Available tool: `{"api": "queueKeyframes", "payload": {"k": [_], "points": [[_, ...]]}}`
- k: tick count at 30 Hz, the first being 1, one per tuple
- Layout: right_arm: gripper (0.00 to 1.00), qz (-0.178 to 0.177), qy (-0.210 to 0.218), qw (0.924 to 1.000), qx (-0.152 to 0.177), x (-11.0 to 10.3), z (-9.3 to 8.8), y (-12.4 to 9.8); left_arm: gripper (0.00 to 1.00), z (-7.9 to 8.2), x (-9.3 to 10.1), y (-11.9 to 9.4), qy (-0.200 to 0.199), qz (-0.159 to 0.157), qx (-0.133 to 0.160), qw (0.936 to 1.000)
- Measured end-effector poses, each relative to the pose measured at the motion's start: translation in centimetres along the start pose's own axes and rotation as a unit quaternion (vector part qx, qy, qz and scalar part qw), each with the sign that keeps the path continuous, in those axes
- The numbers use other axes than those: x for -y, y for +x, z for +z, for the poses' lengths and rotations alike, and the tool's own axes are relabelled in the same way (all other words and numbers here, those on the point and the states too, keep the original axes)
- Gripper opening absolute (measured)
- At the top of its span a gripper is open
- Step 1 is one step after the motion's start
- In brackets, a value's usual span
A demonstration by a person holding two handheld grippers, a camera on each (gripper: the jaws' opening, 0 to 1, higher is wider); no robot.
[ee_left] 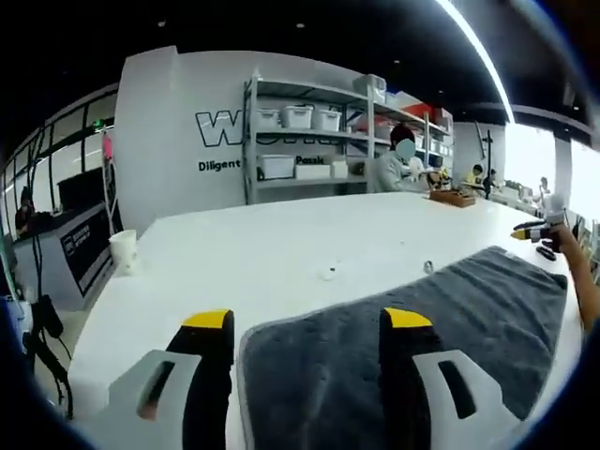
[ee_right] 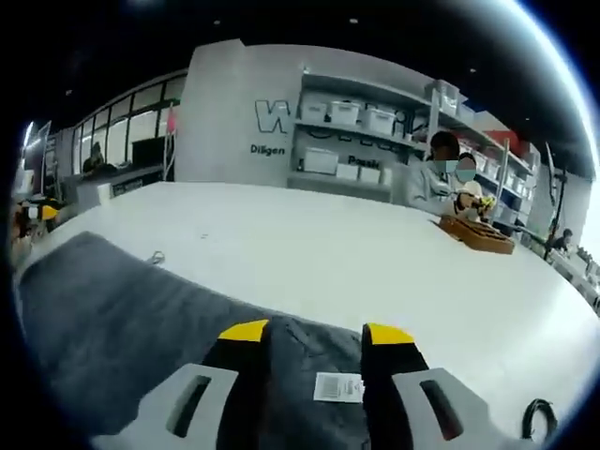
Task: Open the folded towel by lifting each exposed corner and separating the folded layers until the towel lies flat within the target outline without major curled edges
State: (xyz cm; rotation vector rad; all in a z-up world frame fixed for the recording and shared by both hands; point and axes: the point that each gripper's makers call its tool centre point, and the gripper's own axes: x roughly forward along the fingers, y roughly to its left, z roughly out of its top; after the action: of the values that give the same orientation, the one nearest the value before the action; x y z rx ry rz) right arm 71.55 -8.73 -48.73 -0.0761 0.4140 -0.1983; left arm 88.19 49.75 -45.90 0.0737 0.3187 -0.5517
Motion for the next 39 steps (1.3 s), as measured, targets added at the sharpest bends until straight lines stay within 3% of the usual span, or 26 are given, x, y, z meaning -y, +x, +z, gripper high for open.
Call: {"api": "queueKeyframes", "payload": {"k": [4,10,14,21,26,39], "points": [[0.31,-0.002,0.010,0.9998,-0.019,0.1,-0.9,1.8,0.48,-0.5,-0.5,2.3,-0.025,0.001,-0.004,0.9997],[0.30,0.000,0.016,0.9991,-0.040,0.2,-2.7,3.6,0.43,-3.6,-1.4,4.9,-0.070,0.005,-0.036,0.9968],[0.32,0.002,0.011,0.9982,-0.059,0.3,-4.2,4.5,0.34,-4.9,-2.1,5.5,-0.042,0.012,-0.057,0.9974],[0.30,0.001,0.031,0.9972,-0.068,0.8,-5.2,5.3,0.28,-6.5,-1.9,6.6,-0.019,0.007,-0.080,0.9966],[0.30,0.006,0.046,0.9962,-0.074,0.9,-5.8,5.6,0.24,-8.2,-2.2,6.9,0.031,0.023,-0.113,0.9928],[0.30,0.012,0.046,0.9961,-0.075,1.0,-5.5,6.5,0.14,-8.1,-3.4,6.5,0.030,0.037,-0.083,0.9954]]}}
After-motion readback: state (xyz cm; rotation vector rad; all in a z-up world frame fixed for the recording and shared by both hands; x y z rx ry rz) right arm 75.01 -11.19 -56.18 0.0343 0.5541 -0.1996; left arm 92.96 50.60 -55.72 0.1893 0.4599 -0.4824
